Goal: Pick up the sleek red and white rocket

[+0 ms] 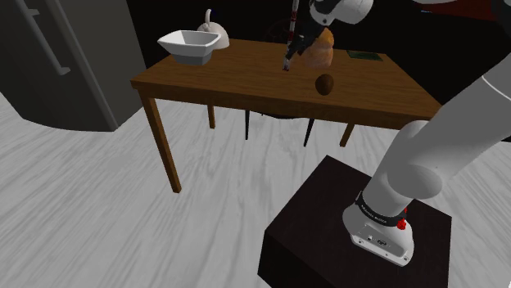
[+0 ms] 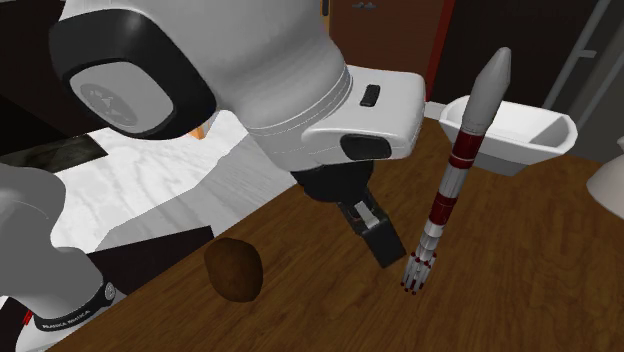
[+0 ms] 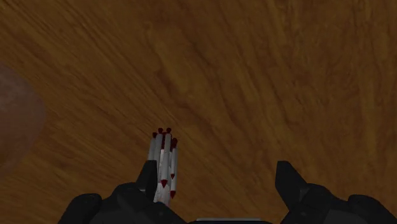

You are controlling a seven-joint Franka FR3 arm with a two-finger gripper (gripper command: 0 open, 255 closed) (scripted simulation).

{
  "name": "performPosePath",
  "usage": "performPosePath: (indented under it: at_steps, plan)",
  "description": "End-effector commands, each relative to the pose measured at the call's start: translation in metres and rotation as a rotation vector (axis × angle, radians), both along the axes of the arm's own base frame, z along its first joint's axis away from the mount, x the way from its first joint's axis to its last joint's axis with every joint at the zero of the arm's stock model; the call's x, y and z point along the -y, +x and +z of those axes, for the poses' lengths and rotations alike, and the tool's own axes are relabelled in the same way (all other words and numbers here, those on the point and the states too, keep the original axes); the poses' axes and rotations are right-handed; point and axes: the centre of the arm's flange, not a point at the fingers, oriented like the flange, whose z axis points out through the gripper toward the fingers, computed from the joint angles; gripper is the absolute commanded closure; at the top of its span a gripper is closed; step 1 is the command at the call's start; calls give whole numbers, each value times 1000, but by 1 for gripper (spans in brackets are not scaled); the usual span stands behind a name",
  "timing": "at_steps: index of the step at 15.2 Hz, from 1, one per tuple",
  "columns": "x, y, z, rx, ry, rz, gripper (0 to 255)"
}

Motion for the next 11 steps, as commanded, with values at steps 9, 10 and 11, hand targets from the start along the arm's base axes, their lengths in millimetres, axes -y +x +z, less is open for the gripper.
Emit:
performPosePath:
  at_steps: [9, 10, 11]
  plan:
    - [48, 31, -18, 103, -12, 23, 0]
    - [48, 31, -23, 103, -12, 23, 0]
    - [48, 31, -28, 103, -12, 23, 0]
